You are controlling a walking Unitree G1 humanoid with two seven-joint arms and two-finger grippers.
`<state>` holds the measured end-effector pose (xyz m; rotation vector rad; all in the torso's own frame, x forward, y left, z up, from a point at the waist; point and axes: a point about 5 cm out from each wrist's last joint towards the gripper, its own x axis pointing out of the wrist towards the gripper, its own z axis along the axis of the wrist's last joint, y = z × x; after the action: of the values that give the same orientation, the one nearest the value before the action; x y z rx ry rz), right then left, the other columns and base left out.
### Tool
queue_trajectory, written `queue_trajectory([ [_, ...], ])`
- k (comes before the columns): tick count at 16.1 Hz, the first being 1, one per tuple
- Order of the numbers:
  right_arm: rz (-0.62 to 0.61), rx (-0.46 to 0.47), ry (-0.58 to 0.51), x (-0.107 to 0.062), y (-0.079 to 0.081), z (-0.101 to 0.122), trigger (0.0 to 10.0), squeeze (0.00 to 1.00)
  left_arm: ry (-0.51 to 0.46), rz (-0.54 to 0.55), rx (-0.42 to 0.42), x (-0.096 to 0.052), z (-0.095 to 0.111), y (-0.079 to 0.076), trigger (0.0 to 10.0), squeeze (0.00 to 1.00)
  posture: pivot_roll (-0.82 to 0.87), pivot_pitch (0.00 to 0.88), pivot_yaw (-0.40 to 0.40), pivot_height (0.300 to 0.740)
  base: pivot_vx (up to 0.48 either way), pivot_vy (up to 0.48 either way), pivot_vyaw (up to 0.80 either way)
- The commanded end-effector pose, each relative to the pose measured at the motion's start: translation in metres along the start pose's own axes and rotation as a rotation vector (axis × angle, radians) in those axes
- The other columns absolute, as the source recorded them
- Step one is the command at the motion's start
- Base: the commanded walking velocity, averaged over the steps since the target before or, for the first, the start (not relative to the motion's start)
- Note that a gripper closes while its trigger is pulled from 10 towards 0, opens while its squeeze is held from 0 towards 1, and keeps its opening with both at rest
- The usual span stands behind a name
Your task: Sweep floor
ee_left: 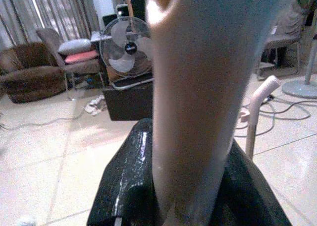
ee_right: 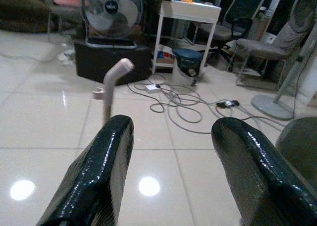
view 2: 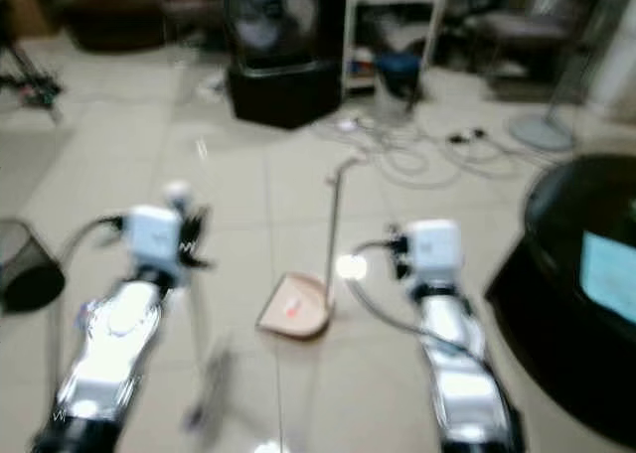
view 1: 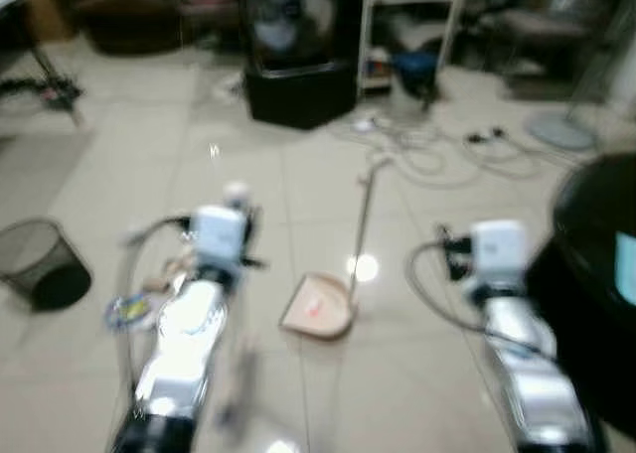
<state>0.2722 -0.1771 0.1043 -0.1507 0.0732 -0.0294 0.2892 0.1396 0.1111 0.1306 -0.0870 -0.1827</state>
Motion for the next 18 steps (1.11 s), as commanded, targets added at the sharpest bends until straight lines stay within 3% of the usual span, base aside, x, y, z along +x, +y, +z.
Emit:
queue_trajectory([
  [1,0.022,0.021,-0.009,0.001,0.008,0.003,10.0,0.00,-0.053,0.015,0.011,0.003,0.012,0.007,10.0,0.00,-0.15,0.000,0.017,0.740,0.412,0.000,0.00],
  [13,0.049,0.011,-0.011,0.003,0.004,-0.006,10.0,0.00,-0.049,0.048,-0.020,-0.004,0.009,0.007,10.0,0.00,-0.12,0.000,-0.013,0.740,0.420,0.000,0.00],
  [15,0.098,0.022,0.014,0.002,0.005,-0.011,10.0,0.00,-0.048,0.047,-0.020,-0.005,0.009,0.007,10.0,0.00,-0.12,0.000,-0.009,0.740,0.424,0.000,0.00],
  [16,0.117,-0.024,0.013,0.001,0.007,-0.012,10.0,0.00,-0.048,0.045,-0.020,-0.004,0.009,0.007,10.0,0.00,-0.12,0.000,-0.009,0.740,0.416,0.000,0.00],
  [18,0.134,0.009,0.058,-0.004,0.010,-0.024,10.0,0.00,-0.046,0.044,-0.014,-0.005,0.009,0.010,10.0,0.00,-0.12,0.000,-0.004,0.740,0.422,0.000,0.68],
])
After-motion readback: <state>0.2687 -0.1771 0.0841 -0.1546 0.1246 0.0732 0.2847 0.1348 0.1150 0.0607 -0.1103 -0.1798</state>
